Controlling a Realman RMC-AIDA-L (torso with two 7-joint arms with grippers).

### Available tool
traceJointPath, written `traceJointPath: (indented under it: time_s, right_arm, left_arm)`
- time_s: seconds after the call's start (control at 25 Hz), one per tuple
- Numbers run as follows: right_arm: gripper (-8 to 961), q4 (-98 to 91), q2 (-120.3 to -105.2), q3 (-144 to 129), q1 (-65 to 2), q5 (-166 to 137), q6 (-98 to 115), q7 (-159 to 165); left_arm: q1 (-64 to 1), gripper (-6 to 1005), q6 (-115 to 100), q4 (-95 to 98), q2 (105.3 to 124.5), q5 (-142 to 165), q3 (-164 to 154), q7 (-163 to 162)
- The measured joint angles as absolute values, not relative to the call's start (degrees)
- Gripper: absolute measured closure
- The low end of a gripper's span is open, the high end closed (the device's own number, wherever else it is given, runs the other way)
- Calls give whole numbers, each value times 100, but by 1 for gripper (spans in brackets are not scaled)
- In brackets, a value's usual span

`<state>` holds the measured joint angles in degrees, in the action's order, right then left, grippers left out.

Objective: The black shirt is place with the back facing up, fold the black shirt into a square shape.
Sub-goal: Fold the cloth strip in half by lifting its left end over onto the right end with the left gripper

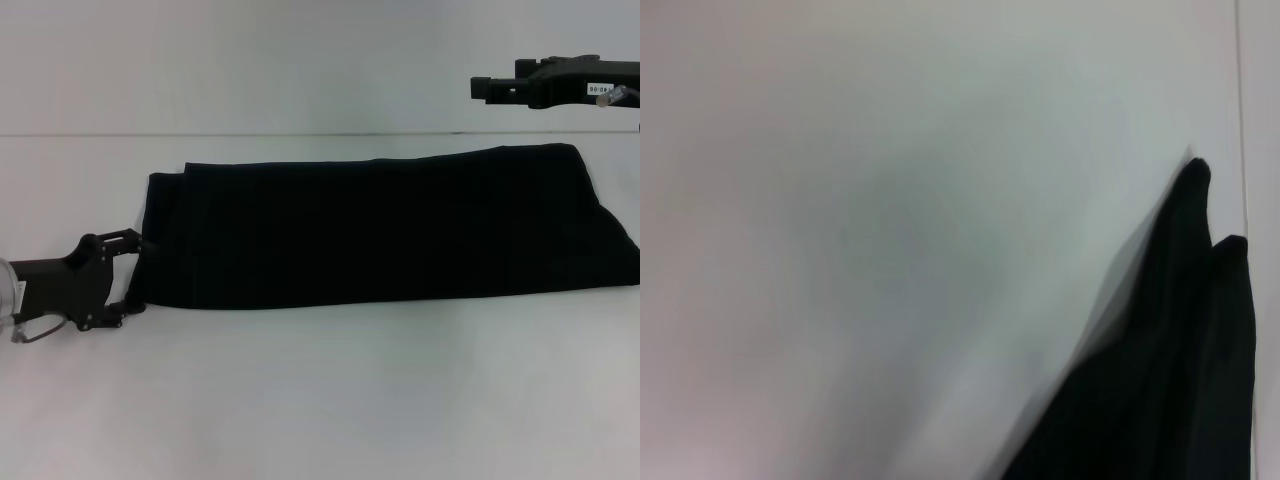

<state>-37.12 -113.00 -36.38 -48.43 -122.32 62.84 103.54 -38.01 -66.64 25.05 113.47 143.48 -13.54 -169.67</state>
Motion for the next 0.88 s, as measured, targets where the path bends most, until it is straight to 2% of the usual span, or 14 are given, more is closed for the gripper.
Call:
traceJointPath:
  time_s: [0.88]
  right_arm:
    - [69,-3709,-11283,-3638,-4817,-12225,6294,10354]
  left_arm:
    - [-4020,155,-6719,2510,11302,14288,-1363,-16117]
